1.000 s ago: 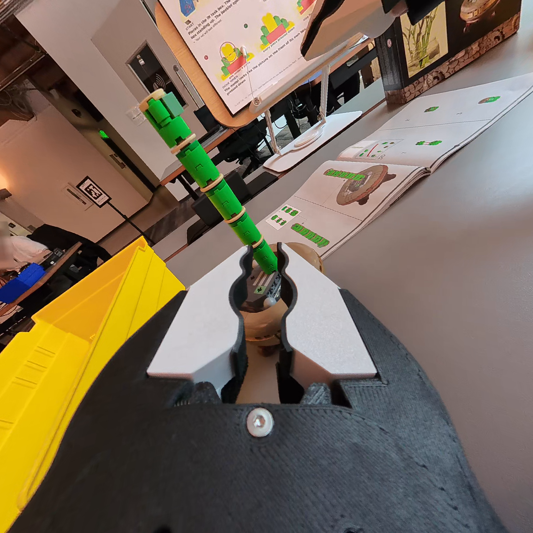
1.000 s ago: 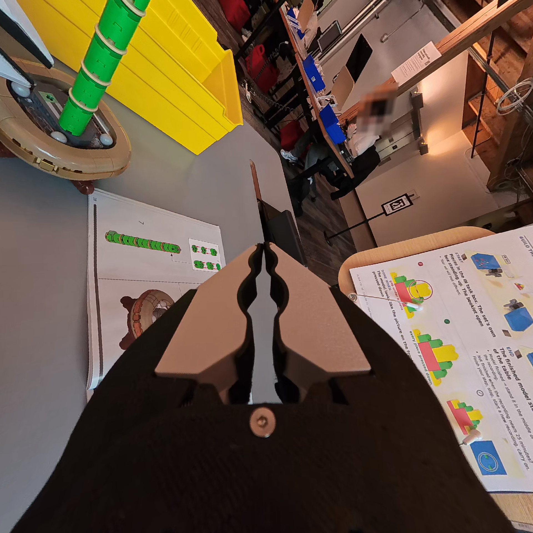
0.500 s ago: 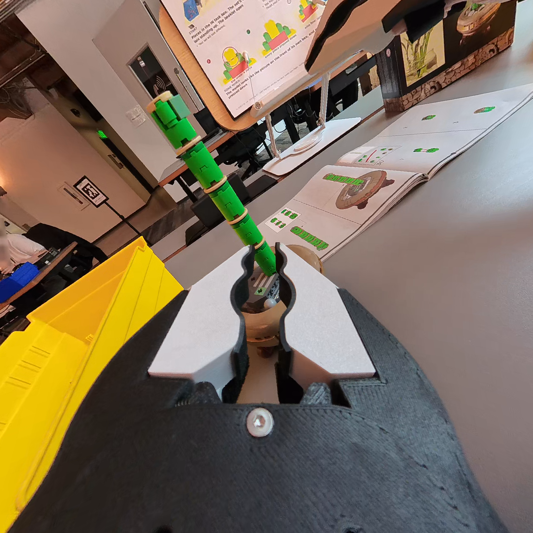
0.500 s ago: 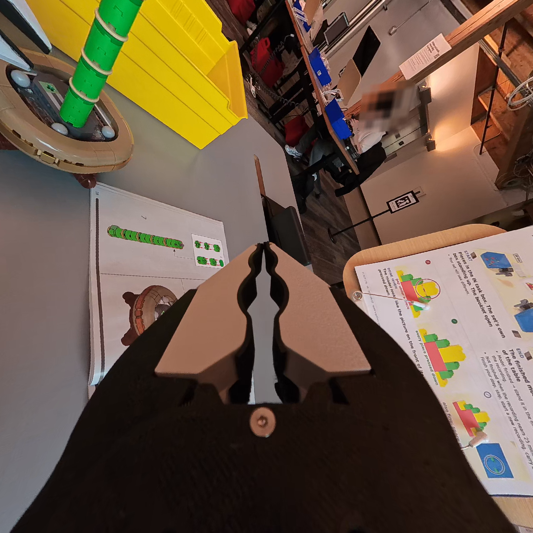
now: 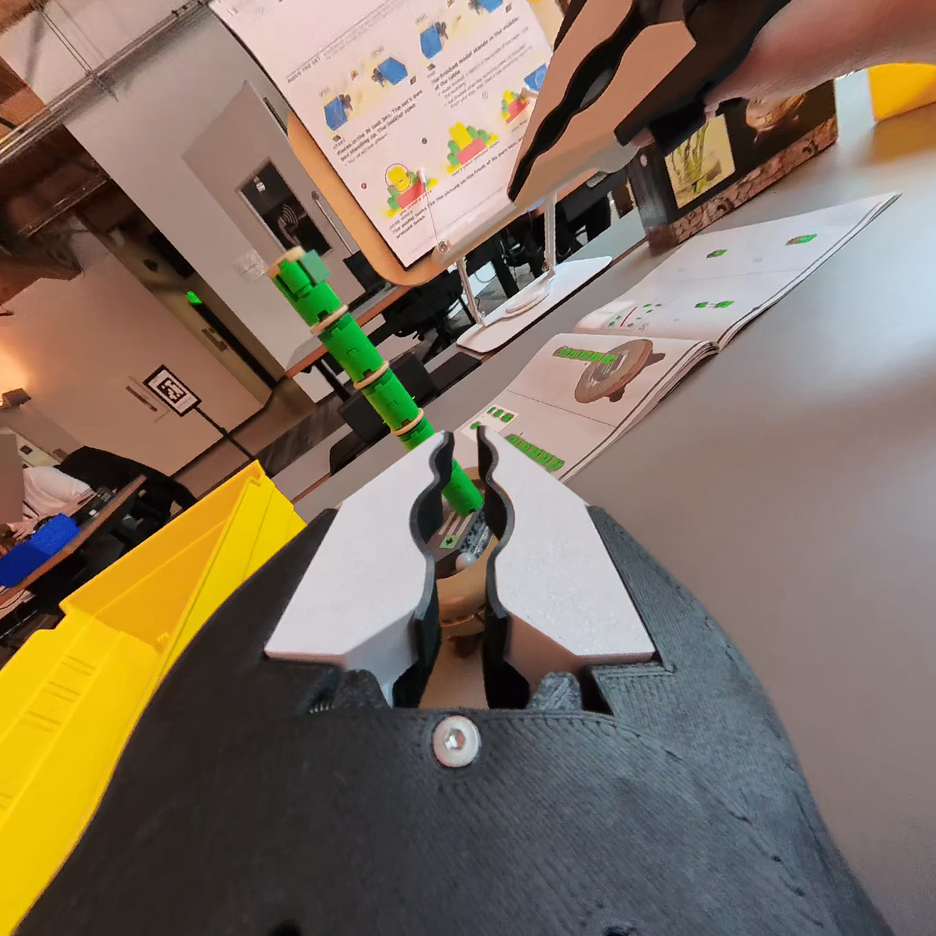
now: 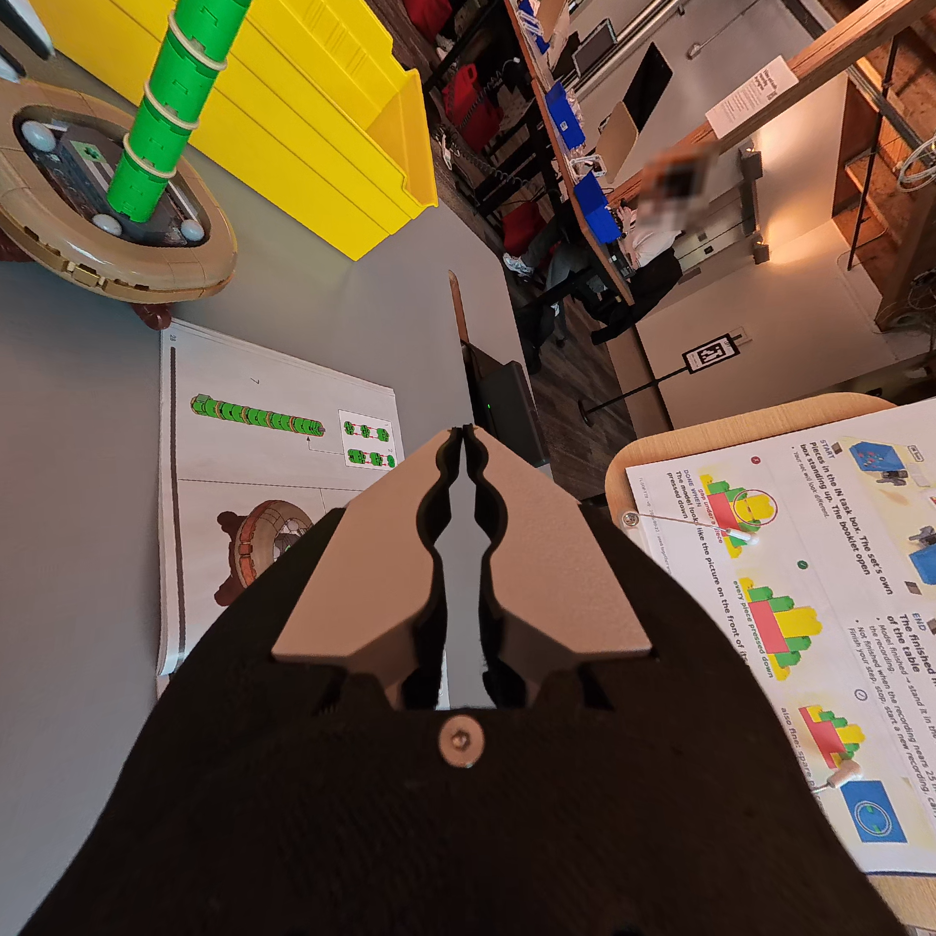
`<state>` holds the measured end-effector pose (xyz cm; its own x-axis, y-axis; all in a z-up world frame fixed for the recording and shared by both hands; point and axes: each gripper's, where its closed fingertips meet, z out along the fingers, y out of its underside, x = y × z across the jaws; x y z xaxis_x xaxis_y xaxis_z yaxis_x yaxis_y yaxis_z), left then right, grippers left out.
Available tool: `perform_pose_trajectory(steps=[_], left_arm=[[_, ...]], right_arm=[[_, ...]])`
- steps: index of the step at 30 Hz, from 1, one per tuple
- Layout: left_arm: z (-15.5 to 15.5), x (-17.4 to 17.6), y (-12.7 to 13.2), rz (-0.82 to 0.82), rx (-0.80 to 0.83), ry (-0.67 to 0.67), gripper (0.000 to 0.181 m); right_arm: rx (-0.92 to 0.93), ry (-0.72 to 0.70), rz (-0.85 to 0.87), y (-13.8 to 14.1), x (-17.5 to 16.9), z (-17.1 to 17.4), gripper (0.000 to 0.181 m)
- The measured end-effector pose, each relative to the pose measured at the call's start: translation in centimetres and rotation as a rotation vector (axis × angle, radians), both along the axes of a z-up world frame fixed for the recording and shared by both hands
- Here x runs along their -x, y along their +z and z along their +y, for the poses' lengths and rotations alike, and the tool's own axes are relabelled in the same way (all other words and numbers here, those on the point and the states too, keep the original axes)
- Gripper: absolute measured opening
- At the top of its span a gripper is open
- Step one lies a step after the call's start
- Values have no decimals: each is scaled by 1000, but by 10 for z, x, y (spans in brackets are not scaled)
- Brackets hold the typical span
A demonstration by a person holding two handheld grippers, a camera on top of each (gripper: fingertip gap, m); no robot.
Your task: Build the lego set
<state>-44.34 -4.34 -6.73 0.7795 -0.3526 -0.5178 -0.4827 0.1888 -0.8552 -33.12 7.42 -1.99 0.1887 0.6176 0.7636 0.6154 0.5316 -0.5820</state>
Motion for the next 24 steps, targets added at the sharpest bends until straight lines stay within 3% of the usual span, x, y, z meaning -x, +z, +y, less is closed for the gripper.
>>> perform_pose_trajectory(steps=[13, 24], left_arm=[[7, 3, -12, 21, 60, 25, 11], [-3, -7, -5, 16, 29, -40, 6]], right_arm=[[1, 0, -14, -3, 1, 0, 2], [4, -6, -15, -3, -1, 3, 2]])
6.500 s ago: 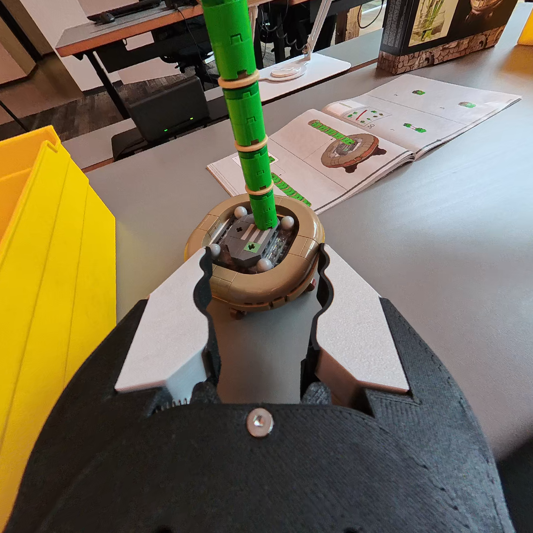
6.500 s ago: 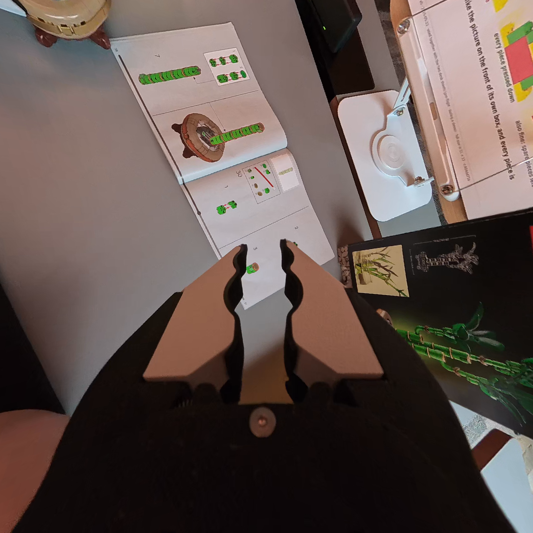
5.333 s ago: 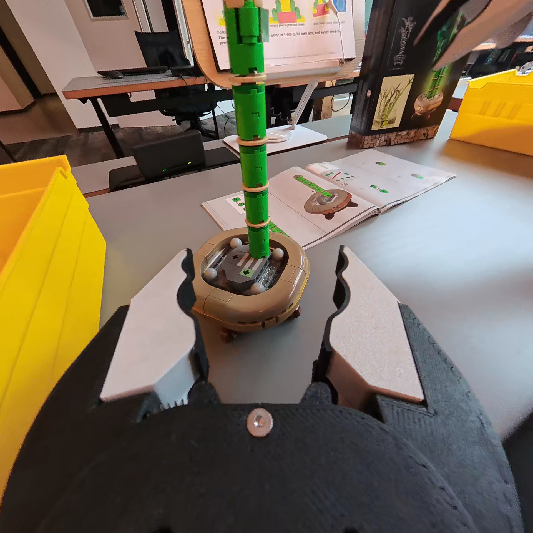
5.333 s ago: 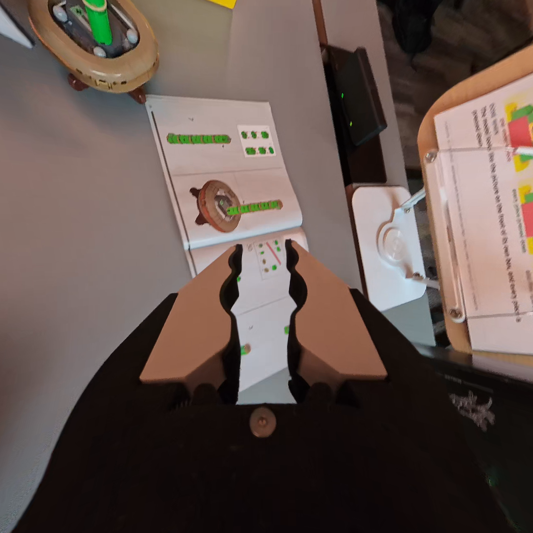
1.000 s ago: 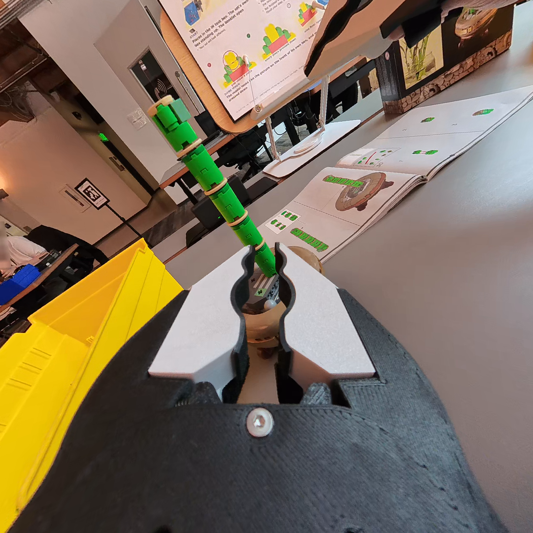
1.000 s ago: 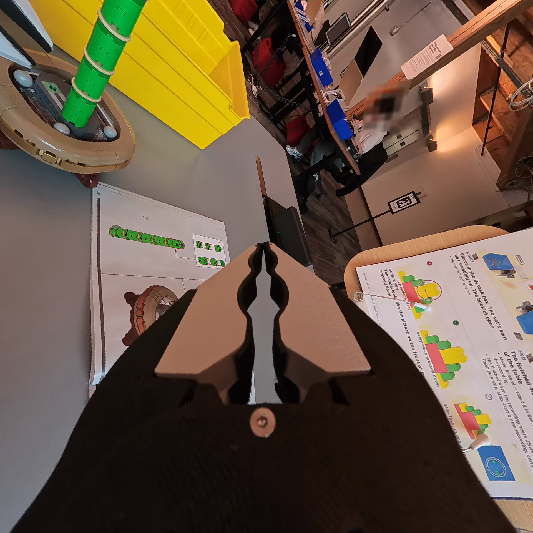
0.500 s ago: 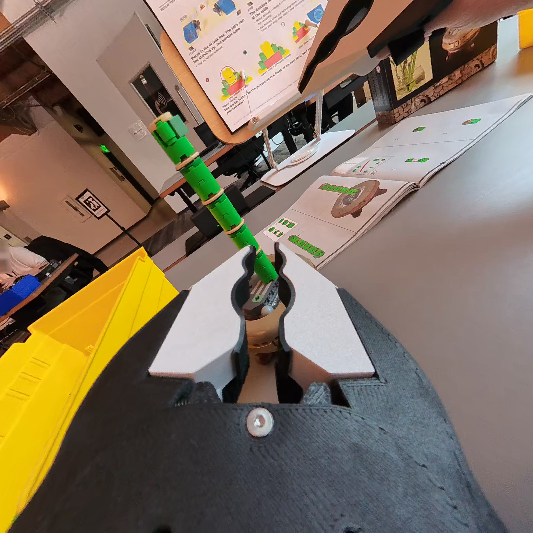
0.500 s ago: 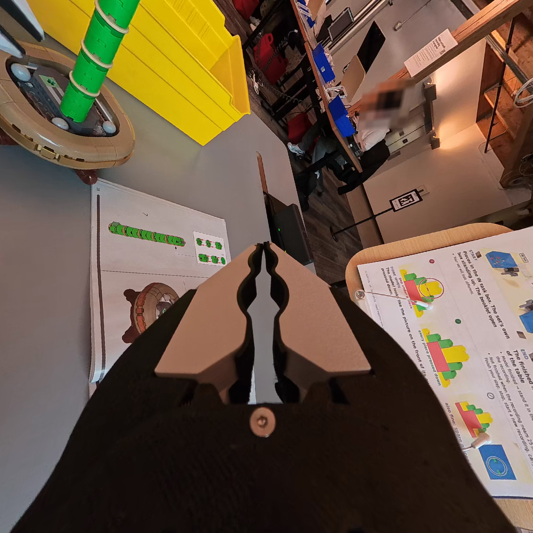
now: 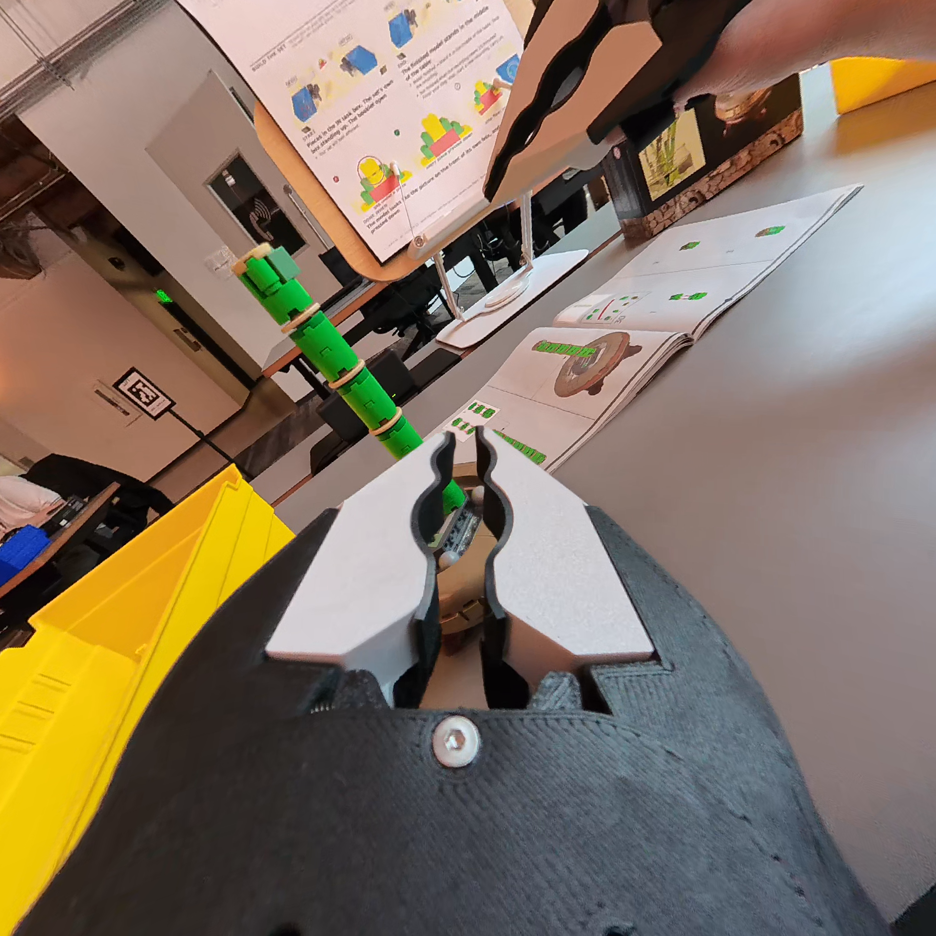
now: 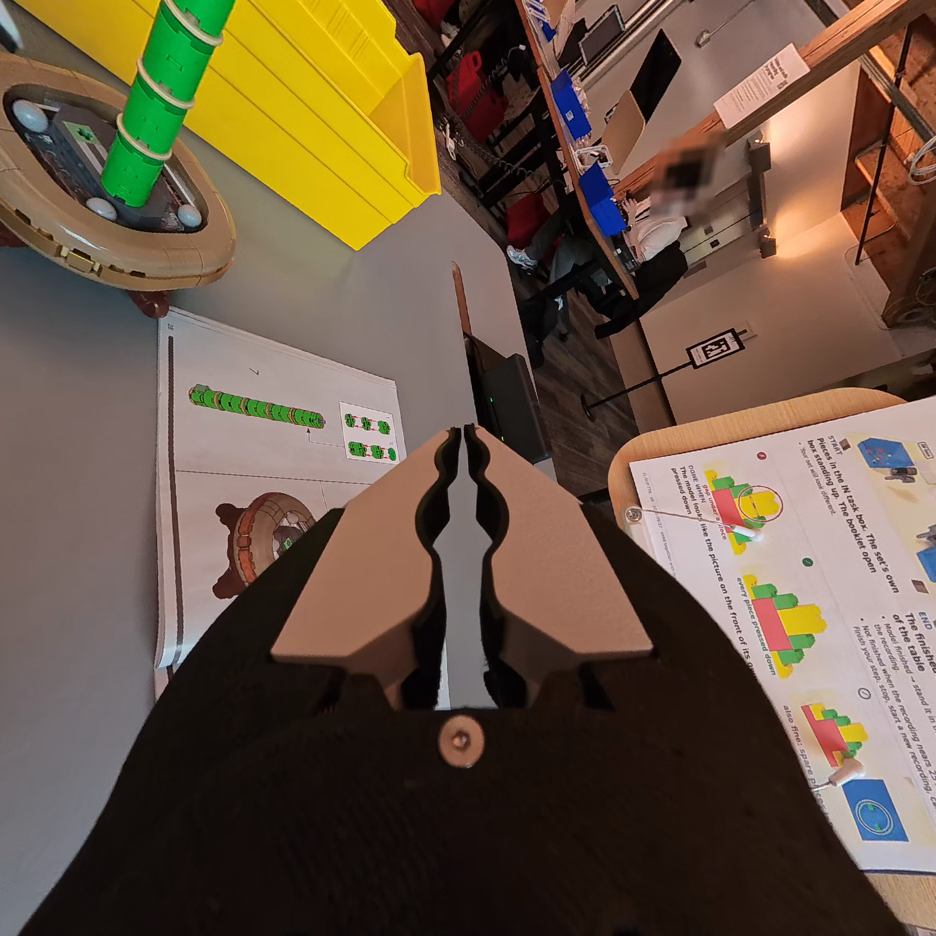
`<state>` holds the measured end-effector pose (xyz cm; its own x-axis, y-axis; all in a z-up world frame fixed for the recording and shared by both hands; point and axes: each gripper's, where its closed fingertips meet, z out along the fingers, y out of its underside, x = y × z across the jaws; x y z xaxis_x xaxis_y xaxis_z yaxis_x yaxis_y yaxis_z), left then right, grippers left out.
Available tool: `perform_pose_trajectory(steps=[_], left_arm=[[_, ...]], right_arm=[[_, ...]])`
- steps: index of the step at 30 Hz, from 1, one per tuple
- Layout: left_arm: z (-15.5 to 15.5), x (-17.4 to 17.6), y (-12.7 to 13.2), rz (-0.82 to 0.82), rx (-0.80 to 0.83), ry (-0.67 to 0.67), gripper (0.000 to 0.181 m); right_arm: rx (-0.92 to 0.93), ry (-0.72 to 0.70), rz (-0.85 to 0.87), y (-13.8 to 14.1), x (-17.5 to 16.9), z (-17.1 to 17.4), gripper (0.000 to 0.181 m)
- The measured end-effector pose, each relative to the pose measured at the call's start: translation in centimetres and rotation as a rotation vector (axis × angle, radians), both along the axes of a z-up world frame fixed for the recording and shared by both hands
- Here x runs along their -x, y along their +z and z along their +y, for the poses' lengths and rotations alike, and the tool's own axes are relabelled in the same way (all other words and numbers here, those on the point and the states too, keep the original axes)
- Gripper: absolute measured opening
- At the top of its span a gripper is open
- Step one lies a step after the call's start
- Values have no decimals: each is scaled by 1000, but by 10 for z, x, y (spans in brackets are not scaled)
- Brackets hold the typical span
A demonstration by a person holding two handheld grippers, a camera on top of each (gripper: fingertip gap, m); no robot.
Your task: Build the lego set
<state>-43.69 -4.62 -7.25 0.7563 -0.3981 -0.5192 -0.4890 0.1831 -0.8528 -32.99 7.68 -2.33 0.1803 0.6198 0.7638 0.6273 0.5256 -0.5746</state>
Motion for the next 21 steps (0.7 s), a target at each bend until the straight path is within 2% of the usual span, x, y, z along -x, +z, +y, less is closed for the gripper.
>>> perform_pose_trajectory(steps=[10, 21], left_arm=[[10, 10, -17, 53, 75, 75, 4], [3, 0, -11, 50, 40, 12, 3]], right_arm=[[-1, 0, -16, -4, 1, 0, 3], [2, -4, -15, -4, 0, 2, 3]])
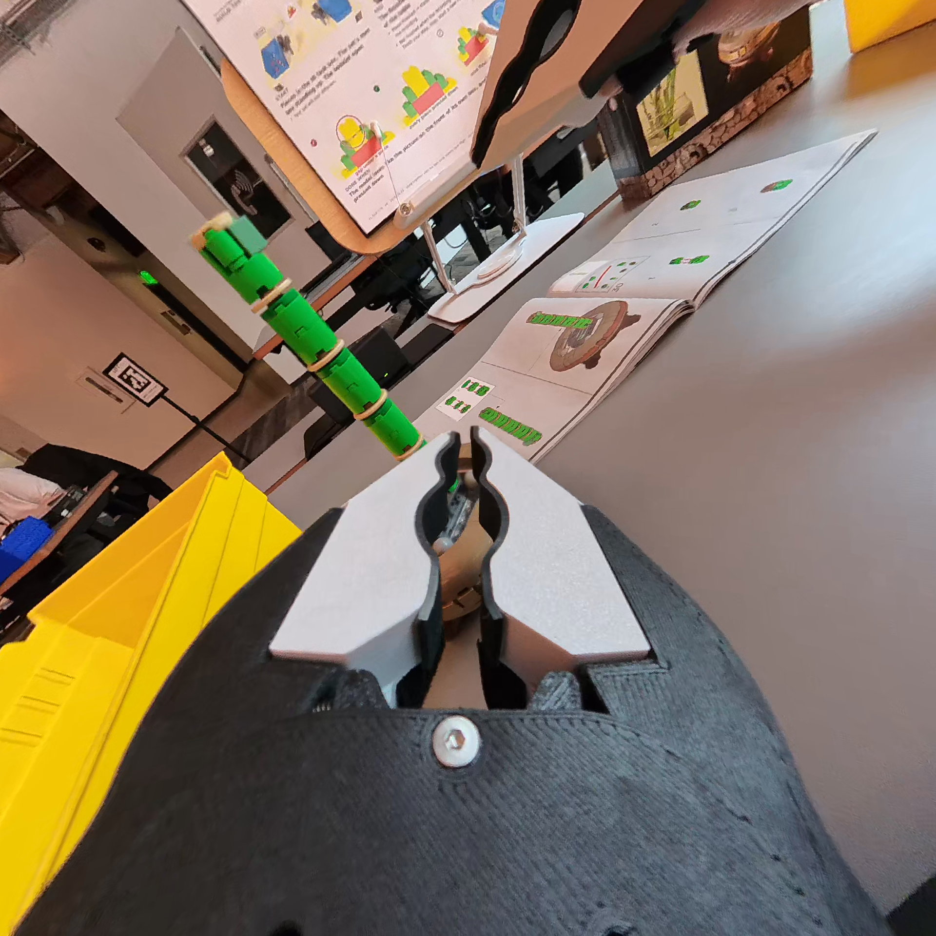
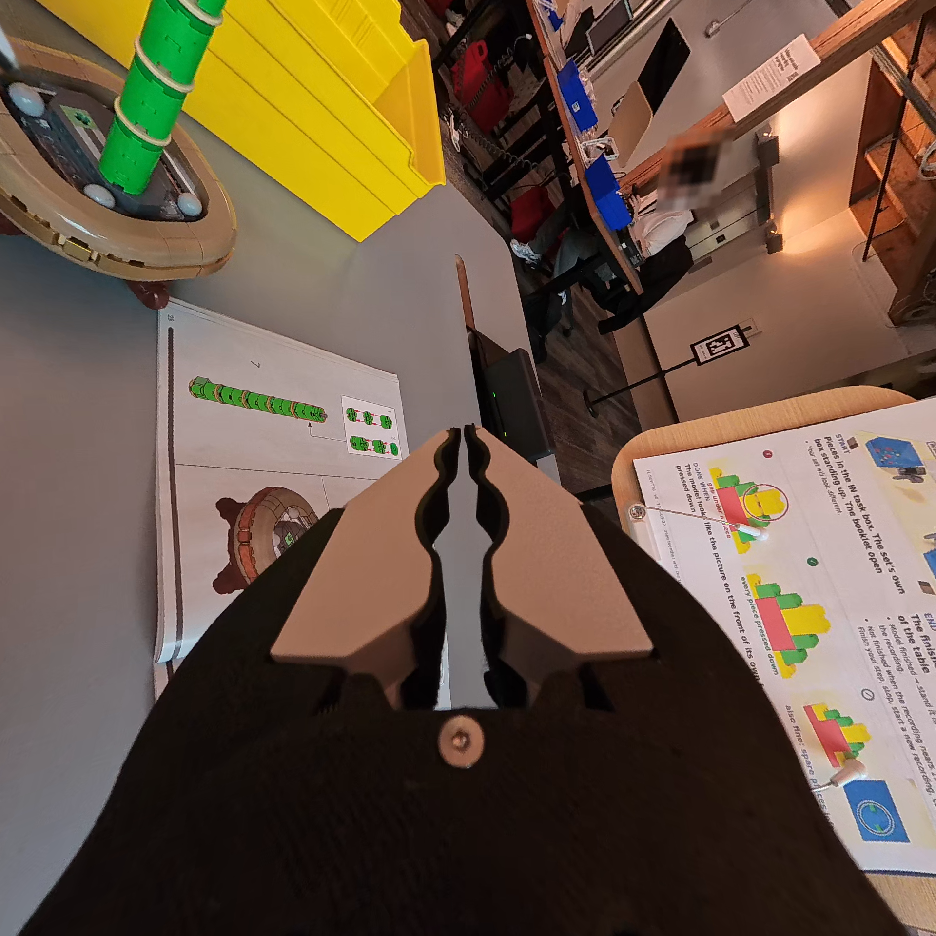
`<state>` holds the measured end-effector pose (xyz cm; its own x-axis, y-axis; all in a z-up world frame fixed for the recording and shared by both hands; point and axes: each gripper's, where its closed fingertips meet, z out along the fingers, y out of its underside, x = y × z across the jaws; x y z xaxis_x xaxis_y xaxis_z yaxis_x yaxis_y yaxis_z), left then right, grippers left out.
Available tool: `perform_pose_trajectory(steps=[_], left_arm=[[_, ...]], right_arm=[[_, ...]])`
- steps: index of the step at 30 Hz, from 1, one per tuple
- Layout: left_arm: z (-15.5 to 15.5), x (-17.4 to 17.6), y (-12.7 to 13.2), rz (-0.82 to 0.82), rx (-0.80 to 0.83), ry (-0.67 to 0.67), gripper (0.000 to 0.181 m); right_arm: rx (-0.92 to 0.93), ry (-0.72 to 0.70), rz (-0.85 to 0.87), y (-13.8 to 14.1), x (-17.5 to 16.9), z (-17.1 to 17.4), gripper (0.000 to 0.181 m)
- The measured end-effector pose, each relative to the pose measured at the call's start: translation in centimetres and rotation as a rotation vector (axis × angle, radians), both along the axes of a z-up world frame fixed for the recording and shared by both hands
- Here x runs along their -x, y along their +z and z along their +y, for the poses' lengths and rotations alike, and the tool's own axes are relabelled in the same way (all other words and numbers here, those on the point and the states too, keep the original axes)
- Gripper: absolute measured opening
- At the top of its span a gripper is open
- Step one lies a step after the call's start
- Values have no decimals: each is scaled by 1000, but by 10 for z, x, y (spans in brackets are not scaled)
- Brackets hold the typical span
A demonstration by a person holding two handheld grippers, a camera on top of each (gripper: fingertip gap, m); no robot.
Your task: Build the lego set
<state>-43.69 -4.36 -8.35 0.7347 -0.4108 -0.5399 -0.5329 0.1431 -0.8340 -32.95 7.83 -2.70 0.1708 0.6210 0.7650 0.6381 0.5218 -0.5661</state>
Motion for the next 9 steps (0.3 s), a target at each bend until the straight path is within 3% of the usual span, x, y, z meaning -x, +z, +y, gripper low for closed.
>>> perform_pose_trajectory(steps=[5, 9], left_arm=[[-7, -10, 0, 15, -8, -63, 0], [-4, -7, -6, 37, 19, -38, 0]], right_arm=[[1, -1, -1, 0, -1, 1, 3], [3, -4, -5, -1, -1, 1, 3]])
